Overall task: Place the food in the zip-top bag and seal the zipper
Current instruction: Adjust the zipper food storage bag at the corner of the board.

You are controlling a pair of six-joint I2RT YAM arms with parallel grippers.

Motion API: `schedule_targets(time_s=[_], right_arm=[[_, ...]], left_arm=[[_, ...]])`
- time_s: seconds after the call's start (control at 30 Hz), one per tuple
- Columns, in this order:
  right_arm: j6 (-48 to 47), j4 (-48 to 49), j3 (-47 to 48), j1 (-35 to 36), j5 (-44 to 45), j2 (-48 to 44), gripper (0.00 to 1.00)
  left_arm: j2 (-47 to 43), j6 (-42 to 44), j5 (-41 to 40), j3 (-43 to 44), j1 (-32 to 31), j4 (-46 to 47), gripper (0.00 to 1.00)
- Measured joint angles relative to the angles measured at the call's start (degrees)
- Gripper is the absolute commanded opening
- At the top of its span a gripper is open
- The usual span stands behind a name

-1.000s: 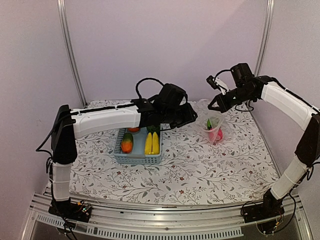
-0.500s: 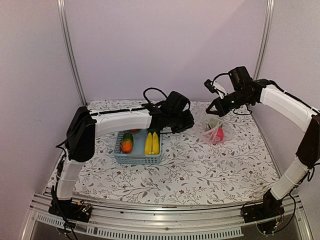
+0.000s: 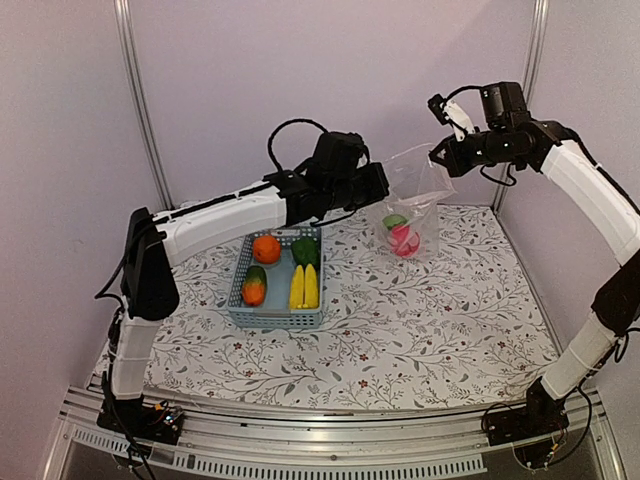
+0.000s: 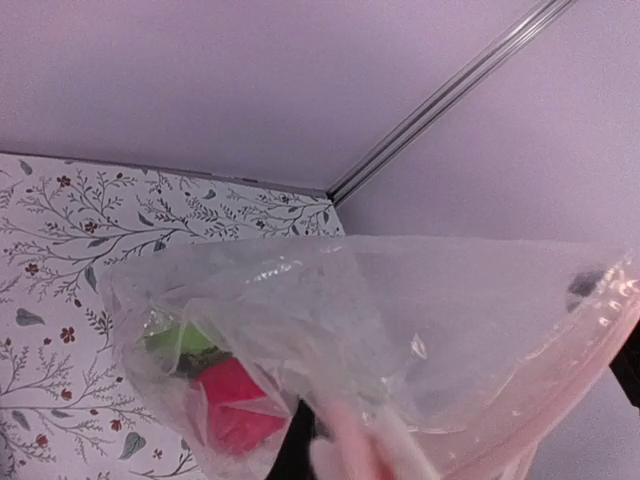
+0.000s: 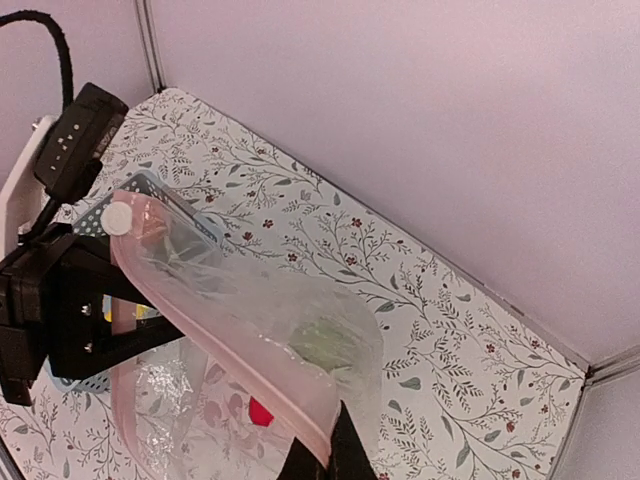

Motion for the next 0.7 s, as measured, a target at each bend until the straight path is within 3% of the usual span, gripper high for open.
schedule_targets(time_s=[0.17,0.33,0.53,0.7], right_arm=[[-0.9,-0.94,2.08,0.33,-1.07,0.7,0.0],[-0.74,-2.36,-3.06,1.73,1.84,2.73,0.0],[-0.28,-2.58,5.4,-2.1,5.64,5.86,0.0],[-0.11,-0.87,4.74,-2.86,4.5,3.67,0.0]], left_arm=[[-1.42,4.55,-2.78,3.8,-0.5,2.19,0.0],[-0.87,8.87,-6.34,5.11,-2.62,0.98,0.0],[6.14,12.22,-7.32,18.75,-2.64,-2.91,0.0],[3.17,12.76,-3.98,10.88,-1.14,1.07,0.04]])
